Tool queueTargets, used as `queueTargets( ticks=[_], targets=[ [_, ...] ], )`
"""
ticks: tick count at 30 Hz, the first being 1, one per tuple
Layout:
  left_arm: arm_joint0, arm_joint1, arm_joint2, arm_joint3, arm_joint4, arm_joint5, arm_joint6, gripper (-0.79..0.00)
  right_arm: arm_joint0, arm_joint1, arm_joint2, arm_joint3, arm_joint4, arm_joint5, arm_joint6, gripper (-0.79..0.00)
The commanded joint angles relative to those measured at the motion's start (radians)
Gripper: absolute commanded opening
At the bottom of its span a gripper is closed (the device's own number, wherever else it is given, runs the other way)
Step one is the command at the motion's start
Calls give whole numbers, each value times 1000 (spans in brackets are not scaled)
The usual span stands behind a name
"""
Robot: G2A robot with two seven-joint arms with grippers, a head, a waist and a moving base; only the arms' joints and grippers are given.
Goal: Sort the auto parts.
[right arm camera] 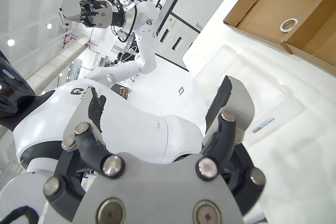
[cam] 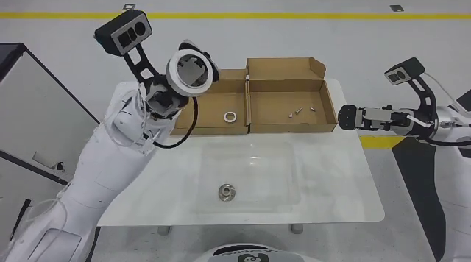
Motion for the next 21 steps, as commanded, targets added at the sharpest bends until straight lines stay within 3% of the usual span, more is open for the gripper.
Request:
queueTargets(
  ticks=[1, 7, 15, 21],
  targets=[
    [11, -15, -11, -7, -48, 0, 9, -785, 0, 0, 0, 0, 0, 0, 0, 0],
    [47, -65, -53, -28, -206, 0, -19, -785, 0, 0, 0, 0, 0, 0, 0, 0],
    [88, -135, -118, 2, -362, 0, -206, -785, 0, 0, 0, 0, 0, 0, 0, 0],
    [99, -167, -179, 71, -265, 0, -373, -785, 0, 0, 0, 0, 0, 0, 0, 0]
  ],
)
